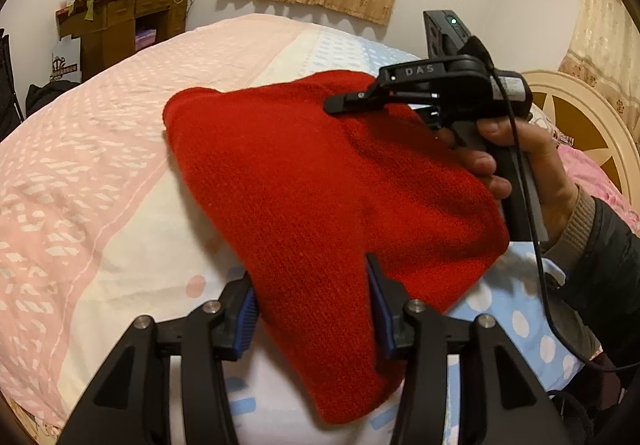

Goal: Fold small clothes

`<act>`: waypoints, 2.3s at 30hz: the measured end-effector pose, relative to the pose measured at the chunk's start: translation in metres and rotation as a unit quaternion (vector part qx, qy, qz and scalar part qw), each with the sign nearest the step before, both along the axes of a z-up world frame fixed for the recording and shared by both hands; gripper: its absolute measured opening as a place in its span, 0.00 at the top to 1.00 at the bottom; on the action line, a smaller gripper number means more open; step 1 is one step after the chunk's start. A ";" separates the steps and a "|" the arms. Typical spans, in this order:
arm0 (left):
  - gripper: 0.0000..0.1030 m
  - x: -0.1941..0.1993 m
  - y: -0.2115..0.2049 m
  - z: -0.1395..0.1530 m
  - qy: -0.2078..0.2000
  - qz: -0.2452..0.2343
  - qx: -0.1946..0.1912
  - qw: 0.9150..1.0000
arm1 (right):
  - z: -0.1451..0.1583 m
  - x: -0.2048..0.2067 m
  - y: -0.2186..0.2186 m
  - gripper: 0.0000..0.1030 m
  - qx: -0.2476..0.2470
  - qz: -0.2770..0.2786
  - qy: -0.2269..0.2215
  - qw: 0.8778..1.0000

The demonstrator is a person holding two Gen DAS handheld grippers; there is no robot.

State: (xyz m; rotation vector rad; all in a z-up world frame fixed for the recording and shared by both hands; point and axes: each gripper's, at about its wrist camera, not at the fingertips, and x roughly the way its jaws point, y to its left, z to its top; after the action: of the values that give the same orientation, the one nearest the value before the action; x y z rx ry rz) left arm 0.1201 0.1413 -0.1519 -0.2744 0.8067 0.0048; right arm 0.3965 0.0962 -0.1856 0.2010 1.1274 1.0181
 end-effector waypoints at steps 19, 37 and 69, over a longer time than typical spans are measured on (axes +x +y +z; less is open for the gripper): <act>0.16 0.015 0.051 0.033 -0.055 0.092 0.077 0.991 | 0.074 -0.084 -0.067 0.47 0.076 0.022 -0.087 0.993; 0.14 -0.003 0.037 0.013 -0.021 0.123 0.120 0.985 | 0.019 -0.122 -0.078 0.46 0.019 -0.019 -0.079 0.997; 0.00 -0.076 -0.026 0.104 -0.163 0.068 0.136 0.975 | 0.137 -0.265 -0.139 0.27 -0.069 -0.179 -0.360 0.913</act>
State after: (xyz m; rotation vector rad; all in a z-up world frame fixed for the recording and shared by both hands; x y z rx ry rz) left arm 0.0445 0.1153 -0.0480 -0.0663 0.4519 0.1925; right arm 0.1313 -0.0425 -0.0486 -0.0851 0.4554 0.5922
